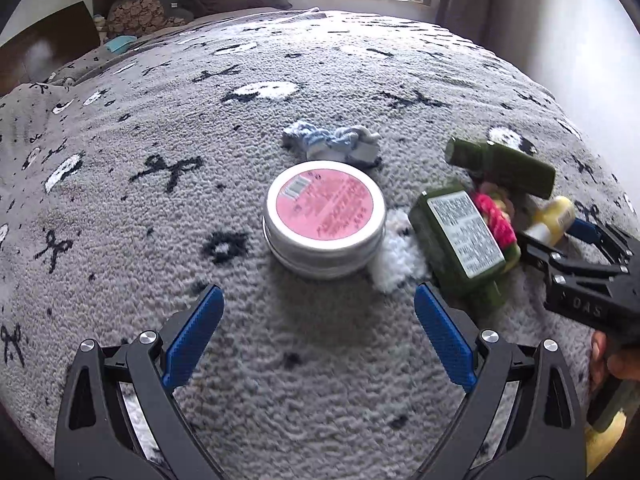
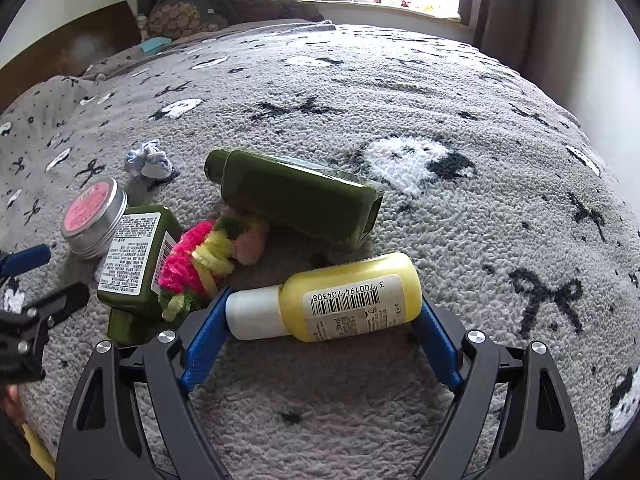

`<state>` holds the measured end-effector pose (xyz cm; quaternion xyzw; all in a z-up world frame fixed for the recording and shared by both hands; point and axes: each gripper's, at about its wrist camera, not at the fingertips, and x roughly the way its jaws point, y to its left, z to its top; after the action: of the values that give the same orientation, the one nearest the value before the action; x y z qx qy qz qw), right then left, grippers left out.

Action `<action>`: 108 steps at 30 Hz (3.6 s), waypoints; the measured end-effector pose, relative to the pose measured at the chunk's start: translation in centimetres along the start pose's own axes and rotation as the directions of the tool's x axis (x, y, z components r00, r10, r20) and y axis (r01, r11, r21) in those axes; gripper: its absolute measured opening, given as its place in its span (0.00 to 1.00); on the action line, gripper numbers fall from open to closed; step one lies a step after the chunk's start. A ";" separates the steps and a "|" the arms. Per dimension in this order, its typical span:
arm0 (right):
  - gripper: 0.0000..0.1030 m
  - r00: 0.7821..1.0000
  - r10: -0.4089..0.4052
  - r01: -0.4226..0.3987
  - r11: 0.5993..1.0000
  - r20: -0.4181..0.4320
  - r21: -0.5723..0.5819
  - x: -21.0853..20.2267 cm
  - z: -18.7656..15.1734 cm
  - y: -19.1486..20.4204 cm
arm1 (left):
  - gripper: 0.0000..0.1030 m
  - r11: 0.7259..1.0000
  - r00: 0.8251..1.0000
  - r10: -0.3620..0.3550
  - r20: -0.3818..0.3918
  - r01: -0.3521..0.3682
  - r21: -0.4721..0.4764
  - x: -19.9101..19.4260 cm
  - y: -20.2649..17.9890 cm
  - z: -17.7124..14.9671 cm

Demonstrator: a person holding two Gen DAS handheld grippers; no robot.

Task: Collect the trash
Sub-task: 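Close left tool on pink-lidded tin while right tool grasps yellow lotion bottle, then carry tin with left tool while right tool carries yellow bottle to bin, then open both tools over the bin to drop tin and yellow bottle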

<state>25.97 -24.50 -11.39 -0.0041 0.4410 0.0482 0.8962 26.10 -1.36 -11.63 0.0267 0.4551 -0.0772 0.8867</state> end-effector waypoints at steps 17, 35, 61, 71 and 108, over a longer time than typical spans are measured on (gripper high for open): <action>0.83 0.999 0.044 -0.043 0.999 -0.010 0.012 -3.1 -2.7 -2.0 | 0.76 0.999 1.000 -0.013 -0.017 0.012 -0.045 4.1 0.4 3.8; 0.83 0.997 0.031 -0.030 0.999 0.066 -0.019 -9.4 -8.0 -3.2 | 0.65 0.997 0.998 -0.044 0.036 0.042 0.064 -3.7 -0.9 -2.3; 0.83 0.981 0.138 -0.136 0.990 0.134 -0.027 -18.9 -20.5 0.8 | 0.65 0.957 0.970 -0.240 0.046 0.228 0.180 -13.9 -6.4 -20.6; 0.83 0.979 0.200 -0.201 0.979 0.034 0.033 -16.1 -24.4 1.7 | 0.65 0.962 0.968 -0.235 -0.085 0.244 0.123 -10.8 -6.1 -26.7; 0.83 0.905 0.283 -0.265 0.959 -0.317 0.100 -4.7 -31.4 6.2 | 0.65 0.963 0.887 -0.216 -0.409 0.262 0.060 0.7 -7.8 -34.1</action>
<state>-2.27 -20.26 -26.65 0.0743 0.5810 0.1603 0.7945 -2.16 -5.09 -31.95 0.0358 0.6207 -0.2046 0.7560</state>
